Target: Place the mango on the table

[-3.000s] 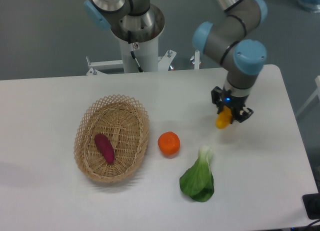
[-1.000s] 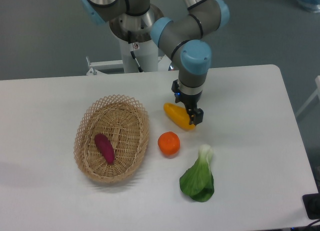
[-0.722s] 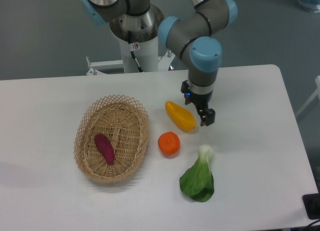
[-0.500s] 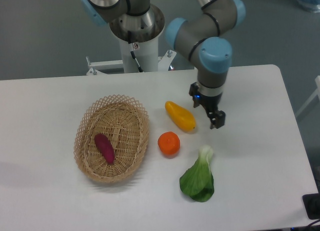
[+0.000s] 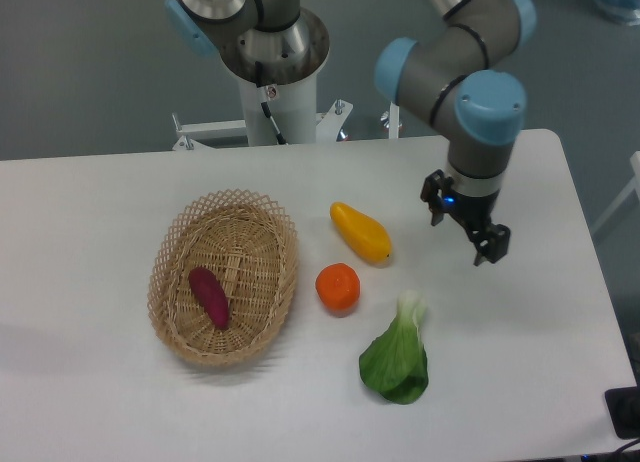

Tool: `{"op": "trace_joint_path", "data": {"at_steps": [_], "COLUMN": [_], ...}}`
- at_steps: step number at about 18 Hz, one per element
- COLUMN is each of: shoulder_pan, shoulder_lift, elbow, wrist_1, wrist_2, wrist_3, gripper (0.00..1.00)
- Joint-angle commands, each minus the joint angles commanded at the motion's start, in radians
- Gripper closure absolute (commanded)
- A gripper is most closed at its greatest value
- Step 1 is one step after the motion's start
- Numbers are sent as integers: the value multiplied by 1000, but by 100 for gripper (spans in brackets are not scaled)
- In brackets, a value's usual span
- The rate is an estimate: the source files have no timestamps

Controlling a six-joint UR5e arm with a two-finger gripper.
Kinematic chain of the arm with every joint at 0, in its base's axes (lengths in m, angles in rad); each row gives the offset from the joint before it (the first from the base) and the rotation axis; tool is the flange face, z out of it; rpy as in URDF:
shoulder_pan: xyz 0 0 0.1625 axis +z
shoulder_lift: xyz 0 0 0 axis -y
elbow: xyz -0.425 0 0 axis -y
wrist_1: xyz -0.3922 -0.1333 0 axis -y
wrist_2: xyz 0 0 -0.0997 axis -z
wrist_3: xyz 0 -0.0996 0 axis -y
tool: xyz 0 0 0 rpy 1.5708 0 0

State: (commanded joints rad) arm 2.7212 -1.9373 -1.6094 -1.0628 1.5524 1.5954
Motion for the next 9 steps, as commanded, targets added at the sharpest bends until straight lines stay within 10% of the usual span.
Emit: {"op": "trace_joint_path", "data": {"at_steps": [9], "shoulder_pan": [18], "shoulder_lift": [-60], "elbow": [121], "wrist_1": [-95], "wrist_2": [-3], "wrist_3": [-34], "gripper": [0]}}
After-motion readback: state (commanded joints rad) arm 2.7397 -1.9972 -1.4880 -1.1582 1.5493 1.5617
